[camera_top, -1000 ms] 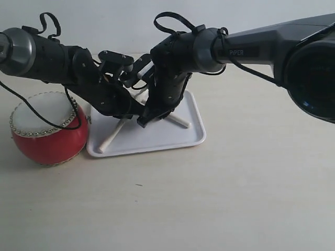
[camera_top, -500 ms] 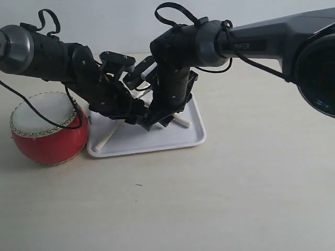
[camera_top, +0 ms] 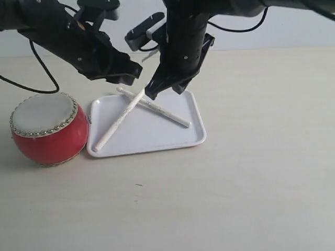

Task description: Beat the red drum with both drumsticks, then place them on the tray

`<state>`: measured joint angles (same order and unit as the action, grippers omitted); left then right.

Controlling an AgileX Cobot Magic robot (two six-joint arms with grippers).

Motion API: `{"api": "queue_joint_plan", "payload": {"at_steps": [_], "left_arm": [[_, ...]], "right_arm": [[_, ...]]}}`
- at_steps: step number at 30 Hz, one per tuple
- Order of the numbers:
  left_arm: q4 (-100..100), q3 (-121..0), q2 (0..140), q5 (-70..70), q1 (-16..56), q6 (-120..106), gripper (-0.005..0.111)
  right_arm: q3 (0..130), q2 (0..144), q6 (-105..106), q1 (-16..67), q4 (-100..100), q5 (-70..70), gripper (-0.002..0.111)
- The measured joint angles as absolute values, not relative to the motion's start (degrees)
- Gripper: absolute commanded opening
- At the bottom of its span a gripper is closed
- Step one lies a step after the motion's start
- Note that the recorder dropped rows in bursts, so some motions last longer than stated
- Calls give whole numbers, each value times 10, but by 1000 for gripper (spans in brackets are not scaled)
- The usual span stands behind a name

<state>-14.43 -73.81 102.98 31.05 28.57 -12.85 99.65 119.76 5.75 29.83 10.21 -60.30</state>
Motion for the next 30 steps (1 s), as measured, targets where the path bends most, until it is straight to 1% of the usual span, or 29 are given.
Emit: {"api": "queue_joint_plan", "payload": {"at_steps": [1,2,12,17,22,30], "left_arm": [[-144,-738,1017,320,286,-127,8],[-144,-738,1004,331,286,-125,0],[-144,-738,870,436,286,-110,1],[-144,-734,773,469,286,-105,1],[-144,-695,654,457,286,-105,1],[-144,-589,416,359,286,-105,1]], "right_arm": [[997,1186,57,298,100,-607,0],[997,1174,57,298,95,-613,0],[997,1036,58,298,20,-662,0],[997,967,71,299,-22,-692,0],[997,905,86,299,-76,-697,0],[981,794,144,299,-200,-671,0]]}}
